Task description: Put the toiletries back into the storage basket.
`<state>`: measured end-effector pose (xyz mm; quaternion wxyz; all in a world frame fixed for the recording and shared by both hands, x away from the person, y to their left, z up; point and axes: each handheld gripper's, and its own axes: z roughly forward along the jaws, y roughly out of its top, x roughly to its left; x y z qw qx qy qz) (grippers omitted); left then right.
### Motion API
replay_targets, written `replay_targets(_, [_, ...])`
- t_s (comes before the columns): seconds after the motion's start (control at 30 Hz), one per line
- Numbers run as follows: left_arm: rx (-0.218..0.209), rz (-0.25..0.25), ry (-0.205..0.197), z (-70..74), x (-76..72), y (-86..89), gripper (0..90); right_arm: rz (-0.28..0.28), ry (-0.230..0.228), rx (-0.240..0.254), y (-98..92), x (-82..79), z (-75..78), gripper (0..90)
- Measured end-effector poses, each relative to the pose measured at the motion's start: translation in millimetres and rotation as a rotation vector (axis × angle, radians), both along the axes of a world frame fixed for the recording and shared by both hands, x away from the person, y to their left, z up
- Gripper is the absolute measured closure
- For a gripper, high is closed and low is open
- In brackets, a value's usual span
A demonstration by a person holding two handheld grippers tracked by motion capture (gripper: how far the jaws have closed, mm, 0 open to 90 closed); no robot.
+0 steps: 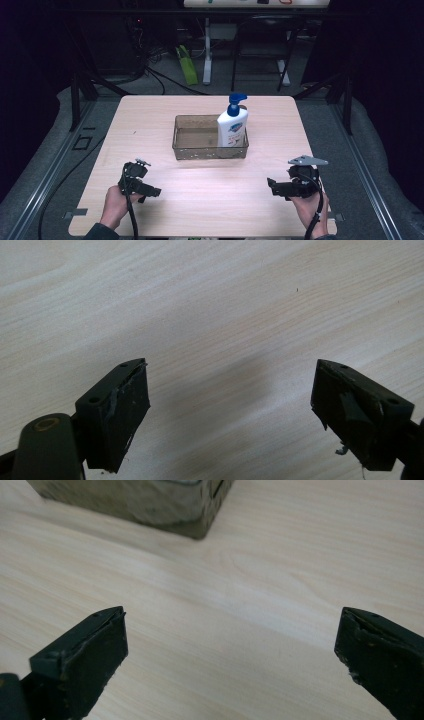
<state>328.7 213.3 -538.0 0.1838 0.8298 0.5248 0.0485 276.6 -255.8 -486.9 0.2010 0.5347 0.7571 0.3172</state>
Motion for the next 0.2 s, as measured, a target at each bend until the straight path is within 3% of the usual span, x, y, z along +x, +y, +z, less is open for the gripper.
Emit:
replay_targets(0.13, [-0.013,-0.003,-0.009,2.3,0.4,-0.5,15.4,0.010,0.082,-0.046,-3.4,3.8,-20.6,0.0])
replay_targets(0.2, [-0.008,-0.009,-0.010,2.8,1.3,0.3,15.4,0.010,0.112,-0.040,-6.1,7.7,-27.4,0.0])
